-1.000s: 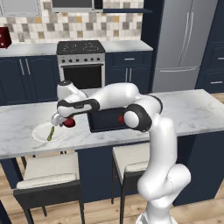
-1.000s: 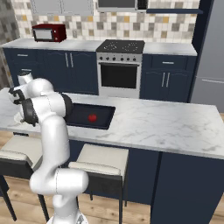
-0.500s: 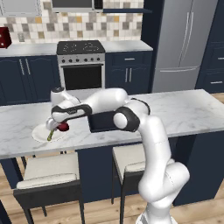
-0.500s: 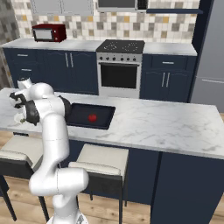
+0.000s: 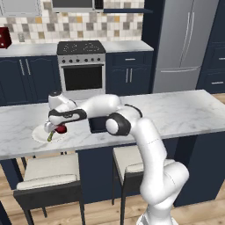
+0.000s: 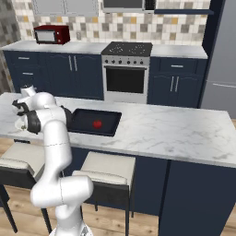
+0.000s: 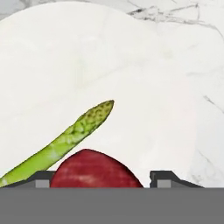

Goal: Create a steak meal by picking up the steak and asparagus from the tray and placing them on the plate. Leave the tomato on the tray.

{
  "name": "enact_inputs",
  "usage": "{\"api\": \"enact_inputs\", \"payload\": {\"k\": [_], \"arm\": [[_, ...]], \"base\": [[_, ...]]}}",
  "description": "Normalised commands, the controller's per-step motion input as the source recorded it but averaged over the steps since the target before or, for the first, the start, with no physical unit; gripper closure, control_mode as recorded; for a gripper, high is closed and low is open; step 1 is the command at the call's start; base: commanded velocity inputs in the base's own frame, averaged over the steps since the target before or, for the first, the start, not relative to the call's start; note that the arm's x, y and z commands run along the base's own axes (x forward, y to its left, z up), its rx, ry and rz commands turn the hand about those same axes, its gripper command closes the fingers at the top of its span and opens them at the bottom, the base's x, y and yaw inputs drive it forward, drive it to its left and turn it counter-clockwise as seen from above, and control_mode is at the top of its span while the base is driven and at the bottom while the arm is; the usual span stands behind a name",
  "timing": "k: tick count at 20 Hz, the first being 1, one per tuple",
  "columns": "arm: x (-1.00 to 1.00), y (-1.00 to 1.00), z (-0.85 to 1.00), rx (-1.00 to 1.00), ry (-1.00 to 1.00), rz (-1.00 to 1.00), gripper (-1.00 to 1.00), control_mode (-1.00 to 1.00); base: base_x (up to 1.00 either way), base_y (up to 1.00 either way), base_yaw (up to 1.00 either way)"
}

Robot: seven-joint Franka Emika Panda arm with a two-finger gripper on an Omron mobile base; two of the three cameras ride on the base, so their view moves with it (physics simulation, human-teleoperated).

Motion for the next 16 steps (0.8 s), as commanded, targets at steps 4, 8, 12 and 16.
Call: {"api": "enact_inputs", "payload": {"k": [4, 8, 12, 16], "arm": [[0.16, 0.0, -0.12, 0.0, 0.0, 0.0, -1.0, -1.0], [-0.01, 0.0, 0.0, 0.0, -0.02, 0.0, -1.0, -1.0], [-0.15, 0.01, 0.0, 0.0, -0.03, 0.01, -1.0, -1.0], [-0.46, 0.0, 0.14, 0.0, -0.03, 0.0, -1.0, -1.0]], "base": [[0.0, 0.0, 0.0], [0.0, 0.0, 0.0], [0.0, 0.0, 0.0], [0.0, 0.0, 0.0]]}}
